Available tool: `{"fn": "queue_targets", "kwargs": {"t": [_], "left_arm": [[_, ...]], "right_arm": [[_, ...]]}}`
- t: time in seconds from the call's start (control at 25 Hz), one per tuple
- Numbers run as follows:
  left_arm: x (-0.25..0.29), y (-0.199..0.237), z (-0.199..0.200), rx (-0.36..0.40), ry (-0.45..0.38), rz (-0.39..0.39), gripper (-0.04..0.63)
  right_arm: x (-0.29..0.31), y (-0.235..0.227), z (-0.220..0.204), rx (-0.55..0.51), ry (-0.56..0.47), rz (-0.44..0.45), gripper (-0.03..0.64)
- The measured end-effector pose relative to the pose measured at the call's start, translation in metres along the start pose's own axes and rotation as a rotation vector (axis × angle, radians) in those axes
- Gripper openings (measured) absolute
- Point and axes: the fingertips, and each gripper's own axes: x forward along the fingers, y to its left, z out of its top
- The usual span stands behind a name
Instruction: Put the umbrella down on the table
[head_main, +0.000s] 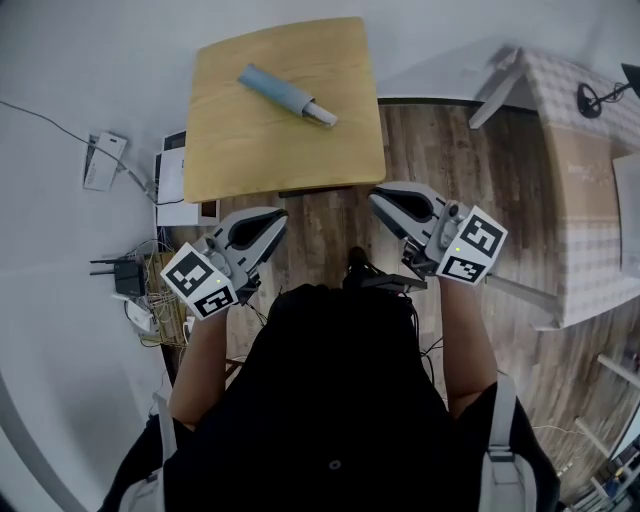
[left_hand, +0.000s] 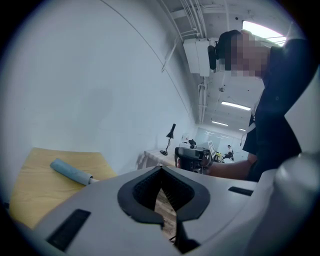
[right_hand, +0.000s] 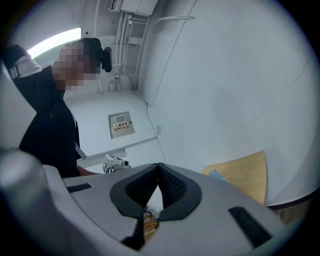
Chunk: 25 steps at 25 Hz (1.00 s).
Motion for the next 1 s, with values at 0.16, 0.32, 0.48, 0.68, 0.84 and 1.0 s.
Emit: {"fn": "queue_targets", "kwargs": {"t": [0.16,0.32,0.48,0.68,0.84,1.0], "left_arm": [[-0.008,-0.025,0.002,0.027,-0.036,-0.05,0.012],[-0.04,-0.057,-0.007,0.037,-0.085,-0.077,0.012],[-0.096,-0.081,-0.043,-0.02,-0.117,-0.047,0.012],[-0.16,-0.097,-0.099,-0.114,-0.126,-0.002,0.012],[-0.184,-0.107,-0.12,-0.136,-0.148,0.008,0.012],[-0.185,-0.127,-0.111,-0.107,-0.181,0.0,0.012]], "right_arm": [[-0.007,0.029,-0.003,-0.029,0.013,-0.024,0.018],[-0.01,0.07,-0.02,-0.044,0.042,-0.059,0.018],[-0.004,0.116,-0.048,-0.043,0.085,-0.094,0.018],[0.006,0.161,-0.086,-0.027,0.135,-0.14,0.018],[0.005,0.184,-0.104,-0.011,0.16,-0.172,0.018],[-0.003,0.201,-0.1,-0.047,0.175,-0.171,0.018]]}}
